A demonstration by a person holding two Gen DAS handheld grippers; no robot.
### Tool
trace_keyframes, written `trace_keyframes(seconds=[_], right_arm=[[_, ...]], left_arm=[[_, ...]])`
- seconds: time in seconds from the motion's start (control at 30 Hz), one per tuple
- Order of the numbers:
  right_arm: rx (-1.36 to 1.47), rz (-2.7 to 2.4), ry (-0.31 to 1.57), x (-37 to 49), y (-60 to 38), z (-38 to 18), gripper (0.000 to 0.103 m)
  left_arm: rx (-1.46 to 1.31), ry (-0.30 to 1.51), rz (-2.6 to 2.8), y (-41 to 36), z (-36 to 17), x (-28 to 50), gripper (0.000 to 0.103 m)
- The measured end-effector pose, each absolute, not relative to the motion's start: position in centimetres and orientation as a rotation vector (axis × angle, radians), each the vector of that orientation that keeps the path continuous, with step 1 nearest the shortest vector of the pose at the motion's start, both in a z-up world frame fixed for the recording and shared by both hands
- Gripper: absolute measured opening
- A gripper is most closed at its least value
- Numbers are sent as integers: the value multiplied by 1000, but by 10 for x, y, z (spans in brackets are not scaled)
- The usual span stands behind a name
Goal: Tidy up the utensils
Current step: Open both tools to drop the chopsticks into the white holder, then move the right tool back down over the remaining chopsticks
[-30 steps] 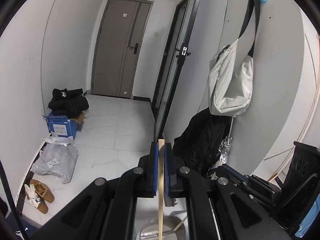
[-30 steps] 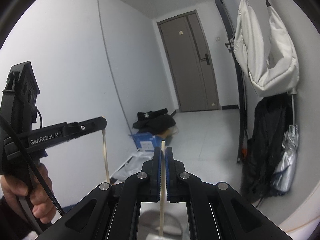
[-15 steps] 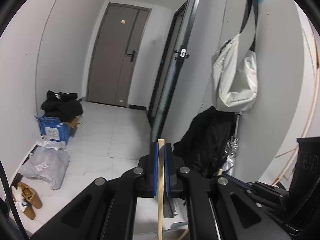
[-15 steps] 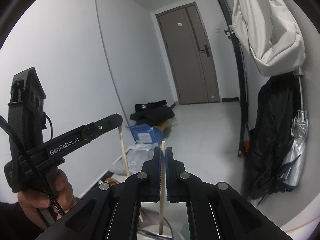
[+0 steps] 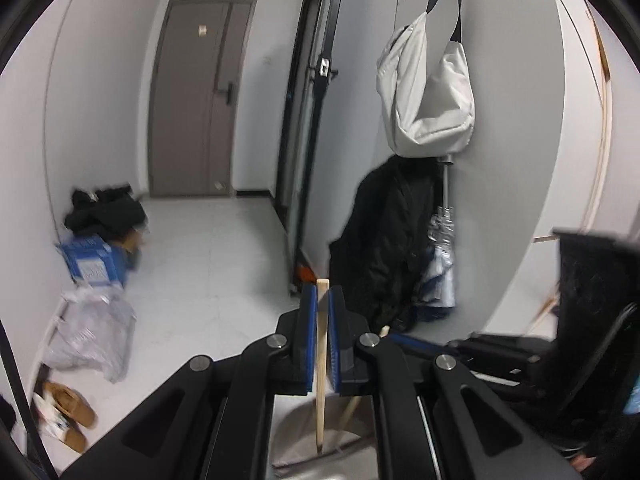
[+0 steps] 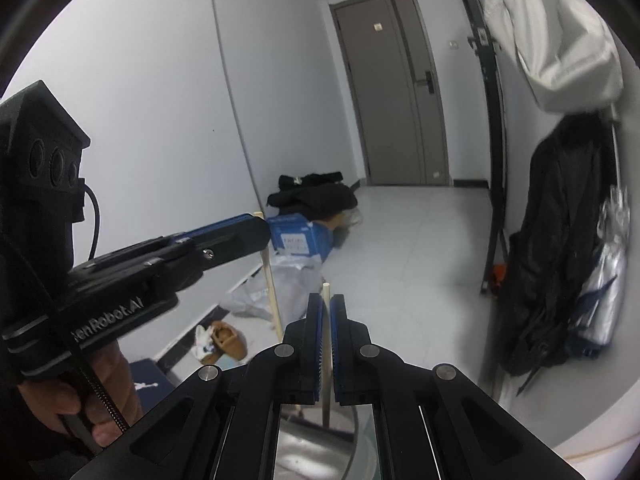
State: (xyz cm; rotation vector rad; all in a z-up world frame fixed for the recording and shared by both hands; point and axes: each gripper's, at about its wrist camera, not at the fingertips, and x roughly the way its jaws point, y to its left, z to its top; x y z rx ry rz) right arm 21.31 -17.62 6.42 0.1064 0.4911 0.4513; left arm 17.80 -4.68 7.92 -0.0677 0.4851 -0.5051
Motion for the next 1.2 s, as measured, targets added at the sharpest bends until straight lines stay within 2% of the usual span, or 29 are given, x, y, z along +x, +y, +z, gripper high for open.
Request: trace_keyframes(seconds=[0.07,0.13,0.17,0.2,0.23,0.27,0.43,0.5,0.57,0.73,0.9,1.2], right_arm=[[135,443,520,213,-181,56,7],[169,423,551,210,-189,48,8],[190,423,565,208,-193,46,12],[206,428,572,205,-197,45,18],[215,419,571,200,-200,45,23],[217,403,566,195,-204,46,34],[240,372,529,162,-220,60,43],[240,371,519,151,-222,67,46],[230,361,503,136,-222,72,52],[222,354,467,102,-217,86,66],[212,353,451,67,-205,88,81],[172,361,449,22,-186,69,91]], left_arm=[[-84,527,-500,-46,81,181,3],[-97,544,-503,-45,85,180,9],[-100,548,-488,-43,86,178,18],[-105,552,-465,-41,89,176,33],[-120,553,-445,-36,91,173,41],[-147,547,-430,-30,95,169,50],[-177,539,-332,-16,105,143,63],[-173,534,-282,-13,108,132,74],[-169,524,-218,-9,111,117,78],[-184,522,-114,-3,112,81,82],[-230,471,-5,3,103,46,96],[-201,486,9,2,76,6,102]])
